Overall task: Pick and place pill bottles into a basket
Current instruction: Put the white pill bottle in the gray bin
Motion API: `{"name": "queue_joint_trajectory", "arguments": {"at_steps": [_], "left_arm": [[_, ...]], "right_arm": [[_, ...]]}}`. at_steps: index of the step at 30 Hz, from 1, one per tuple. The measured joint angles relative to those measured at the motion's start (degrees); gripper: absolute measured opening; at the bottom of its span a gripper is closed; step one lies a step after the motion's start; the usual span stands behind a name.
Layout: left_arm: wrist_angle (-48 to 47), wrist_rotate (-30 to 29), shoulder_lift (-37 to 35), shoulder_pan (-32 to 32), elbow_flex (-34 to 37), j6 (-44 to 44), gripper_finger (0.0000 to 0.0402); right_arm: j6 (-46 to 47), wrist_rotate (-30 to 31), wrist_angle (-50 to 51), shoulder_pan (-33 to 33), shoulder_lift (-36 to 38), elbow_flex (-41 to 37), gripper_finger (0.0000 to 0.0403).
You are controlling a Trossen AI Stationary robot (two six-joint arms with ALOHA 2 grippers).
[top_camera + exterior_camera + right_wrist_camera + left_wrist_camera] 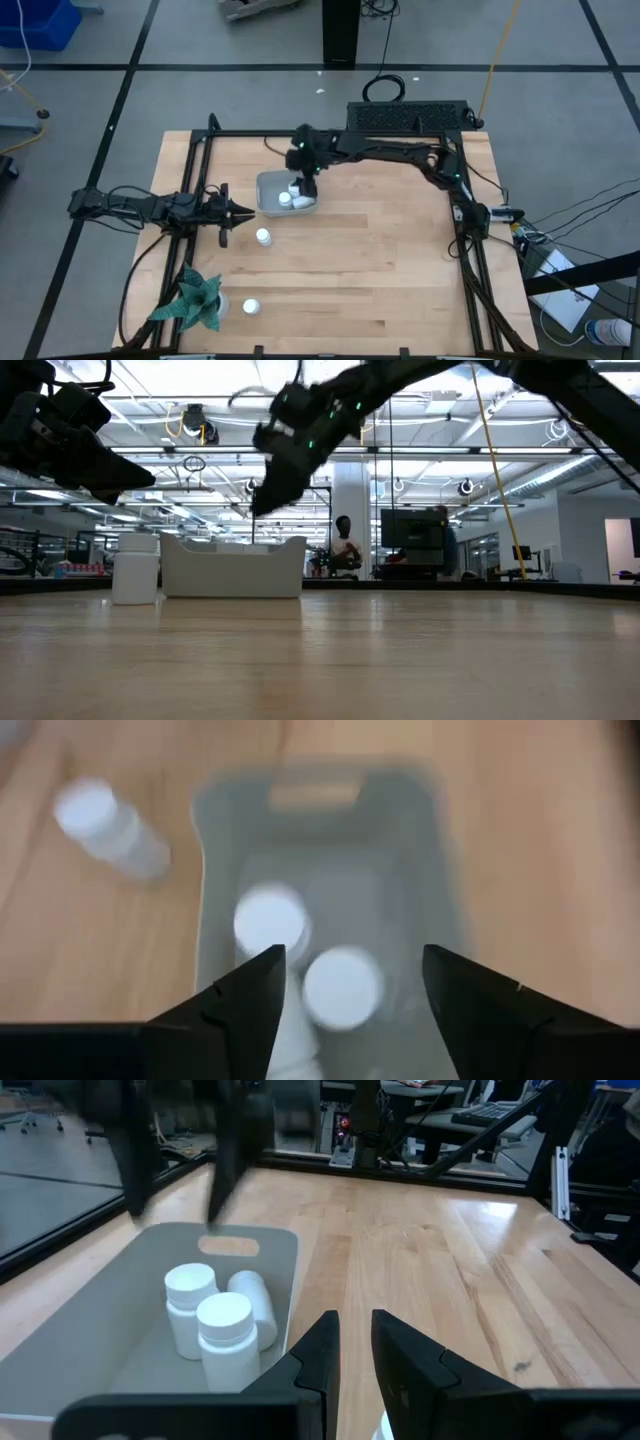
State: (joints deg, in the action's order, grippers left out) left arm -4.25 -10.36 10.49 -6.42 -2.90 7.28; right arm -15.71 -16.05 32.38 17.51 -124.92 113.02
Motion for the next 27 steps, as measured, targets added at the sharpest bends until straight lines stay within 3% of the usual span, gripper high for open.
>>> {"name": "queue_joint_trajectory", "arguments": {"at_steps": [9,13,16,20,24,27], "left_arm": [[0.09,-0.06,-0.01,0.0,0.0,0.39,0.0065],[0.08,-0.19,0.01,0.02,0.0,1.43,0.0065],[0.13,-0.22,0.01,0.02,0.02,2.31,0.0065],[1.23,-0.3,0.01,0.01,0.15,3.0,0.0065],[1.55,-0.32,0.01,0.02,0.15,3.42,0.0065],[1.64,-0.32,-0.01,0.0,0.15,3.51,0.0065]], "right_arm": [[1.5,2.35,1.23,0.01,14.33,-0.3,0.0226],[2.54,0.89,0.93,-0.23,21.64,-5.16,0.0227],[4.55,0.52,-4.07,-0.47,28.71,-12.54,0.0228],[8.65,-3.37,-19.13,-0.39,40.13,-27.17,0.0227],[13.32,-3.43,-36.85,-0.39,51.47,-44.33,0.0227],[15.94,-1.47,-44.31,-0.28,59.09,-55.03,0.0226]]}}
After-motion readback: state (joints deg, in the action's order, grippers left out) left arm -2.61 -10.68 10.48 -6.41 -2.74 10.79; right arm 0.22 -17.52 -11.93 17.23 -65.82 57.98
